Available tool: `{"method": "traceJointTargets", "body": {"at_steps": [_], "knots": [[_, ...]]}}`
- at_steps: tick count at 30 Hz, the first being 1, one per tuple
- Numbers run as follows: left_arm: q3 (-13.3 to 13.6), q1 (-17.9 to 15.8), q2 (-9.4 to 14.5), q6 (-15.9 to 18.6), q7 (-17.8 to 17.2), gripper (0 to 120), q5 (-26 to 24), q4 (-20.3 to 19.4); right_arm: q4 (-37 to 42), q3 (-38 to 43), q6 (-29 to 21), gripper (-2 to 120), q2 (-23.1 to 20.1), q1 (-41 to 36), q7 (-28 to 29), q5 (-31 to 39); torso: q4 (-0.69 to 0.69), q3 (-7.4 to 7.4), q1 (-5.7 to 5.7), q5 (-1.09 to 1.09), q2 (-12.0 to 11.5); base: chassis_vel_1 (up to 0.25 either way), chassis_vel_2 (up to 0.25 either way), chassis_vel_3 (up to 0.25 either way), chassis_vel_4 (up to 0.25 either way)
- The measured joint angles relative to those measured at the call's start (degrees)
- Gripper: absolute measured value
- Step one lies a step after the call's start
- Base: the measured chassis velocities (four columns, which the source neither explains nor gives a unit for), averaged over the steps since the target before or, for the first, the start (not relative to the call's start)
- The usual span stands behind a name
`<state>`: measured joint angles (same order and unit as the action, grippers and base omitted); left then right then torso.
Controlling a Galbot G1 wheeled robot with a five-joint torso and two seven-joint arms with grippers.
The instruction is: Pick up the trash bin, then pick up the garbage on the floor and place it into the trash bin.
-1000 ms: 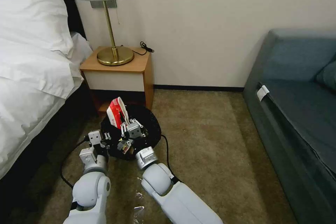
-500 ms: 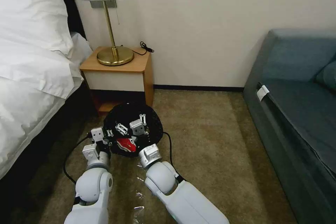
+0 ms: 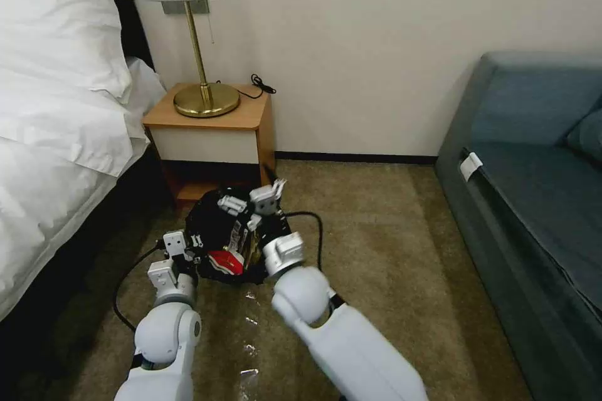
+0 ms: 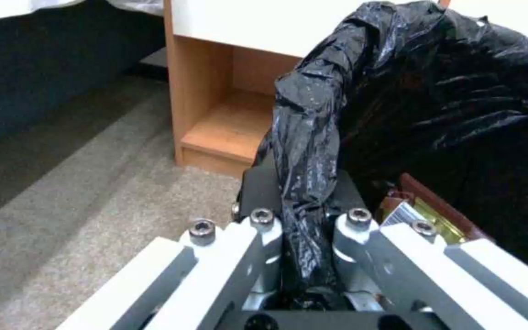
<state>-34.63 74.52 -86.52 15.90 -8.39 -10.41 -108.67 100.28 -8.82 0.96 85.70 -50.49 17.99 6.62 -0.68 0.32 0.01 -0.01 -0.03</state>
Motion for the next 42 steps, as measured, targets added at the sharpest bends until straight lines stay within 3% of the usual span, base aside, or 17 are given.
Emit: {"method": "traceJointTargets", "body": {"at_steps": [4,9,14,16,19,26,31,34,36,42], "knots": [[-0.1,-0.1,0.3,0.0,0.0,5,-0.1,0.2,1.9,3.0,-2.1,100,-1.0,-1.1,1.5,0.2,0.00,0.00,0.00,0.00,0.0,0.000,0.000,0.000,0.000],[-0.3,-1.5,1.2,0.0,0.1,5,-0.8,1.2,6.4,12.8,-9.1,100,-4.8,-5.6,5.9,1.6,-0.02,0.00,0.00,0.01,0.0,0.000,0.000,0.000,0.000],[-0.6,-2.0,1.3,-0.1,0.4,5,-1.3,2.2,7.0,18.4,-11.1,100,-7.1,-8.2,8.7,1.7,-0.01,0.00,0.00,0.01,0.0,0.000,0.000,0.000,0.000],[-0.6,-2.4,1.8,-0.1,0.6,5,-1.8,2.6,8.4,22.7,-16.7,100,-9.0,-10.6,9.7,2.5,-0.01,-0.01,0.00,0.01,0.0,0.000,0.000,0.000,0.000],[-0.6,-2.8,2.4,-0.2,0.7,5,-2.5,2.9,8.8,25.5,-18.4,100,-10.5,-12.3,9.6,3.8,-0.02,0.00,0.00,0.02,0.0,0.000,0.000,0.000,0.000],[-1.7,-4.1,2.3,-0.4,0.5,5,-6.6,4.0,6.6,32.1,-15.1,100,-11.3,-15.8,7.7,2.6,0.00,0.00,0.00,0.00,0.0,0.000,0.000,0.000,0.000],[-2.8,-6.5,1.4,-0.4,-3.9,5,-13.4,6.7,6.8,33.6,-12.8,100,-9.3,-18.4,5.7,0.8,0.00,0.00,0.00,0.01,0.0,0.000,0.000,0.000,0.000],[-2.8,-6.6,1.4,-0.3,-4.1,5,-13.7,6.8,6.8,33.6,-12.7,100,-9.3,-18.4,5.7,0.8,0.00,0.00,0.00,0.00,0.0,0.000,0.000,0.000,0.000],[-3.1,-7.9,1.5,0.1,-6.7,5,-17.4,8.3,6.8,33.7,-11.6,100,-9.5,-18.6,5.4,0.4,0.01,-0.01,0.00,0.00,0.0,0.000,0.000,0.000,0.000],[-3.4,-9.8,1.4,0.5,-8.4,5,-22.2,10.6,7.2,34.0,-10.6,100,-9.4,-19.0,4.7,0.2,0.00,-0.01,0.00,-0.01,0.0,0.000,0.000,0.000,0.000]]}}
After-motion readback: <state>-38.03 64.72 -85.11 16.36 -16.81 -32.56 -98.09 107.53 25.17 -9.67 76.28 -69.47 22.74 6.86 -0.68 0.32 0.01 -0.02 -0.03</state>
